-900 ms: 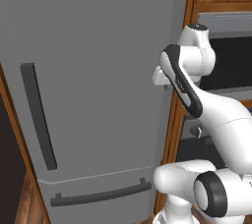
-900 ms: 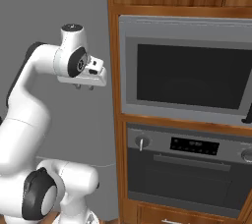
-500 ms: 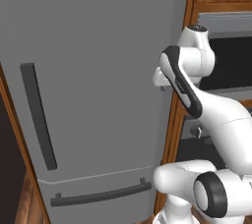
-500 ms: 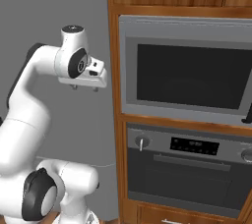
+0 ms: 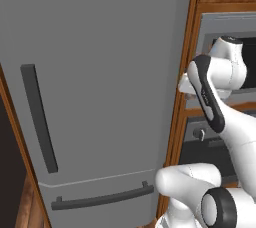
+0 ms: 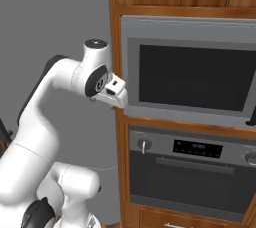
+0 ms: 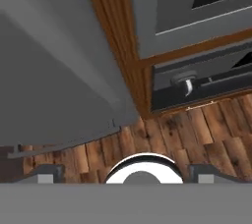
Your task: Take the fish from the oven and place it on the plate on the counter.
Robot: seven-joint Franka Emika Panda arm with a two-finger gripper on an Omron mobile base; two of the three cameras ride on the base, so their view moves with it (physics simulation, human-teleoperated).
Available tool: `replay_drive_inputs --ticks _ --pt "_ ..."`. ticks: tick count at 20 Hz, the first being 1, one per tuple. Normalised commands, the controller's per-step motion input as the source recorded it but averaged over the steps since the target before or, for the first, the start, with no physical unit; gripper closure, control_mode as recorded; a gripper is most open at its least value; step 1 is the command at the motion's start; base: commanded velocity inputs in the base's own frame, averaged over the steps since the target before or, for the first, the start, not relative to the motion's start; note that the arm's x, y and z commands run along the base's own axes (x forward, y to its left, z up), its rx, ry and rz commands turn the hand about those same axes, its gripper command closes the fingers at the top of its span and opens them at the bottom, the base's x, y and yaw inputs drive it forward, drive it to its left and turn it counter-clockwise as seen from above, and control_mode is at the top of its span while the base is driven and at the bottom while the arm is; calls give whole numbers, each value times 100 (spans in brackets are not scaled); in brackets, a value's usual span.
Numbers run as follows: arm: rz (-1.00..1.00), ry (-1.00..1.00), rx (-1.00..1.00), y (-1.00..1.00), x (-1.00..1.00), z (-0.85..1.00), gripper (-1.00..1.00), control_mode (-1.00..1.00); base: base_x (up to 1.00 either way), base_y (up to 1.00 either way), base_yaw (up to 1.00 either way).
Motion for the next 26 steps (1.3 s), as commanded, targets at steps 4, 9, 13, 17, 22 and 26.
replay_drive_inputs --ticks 4,9,13,17,22,26 --pt "-33 0 24 -100 -13 -10 -100 -100 0 0 0" --pt "-38 0 21 -88 -15 -16 -100 -100 0 0 0" --pt "-40 -3 15 -71 -12 -22 -100 -100 0 0 0" --pt "-43 -4 17 -74 -4 -25 -100 -100 0 0 0" --pt "-46 0 11 -59 -5 -58 -100 -100 0 0 0" --pt "-48 -3 12 -52 0 -95 -100 -100 0 0 0"
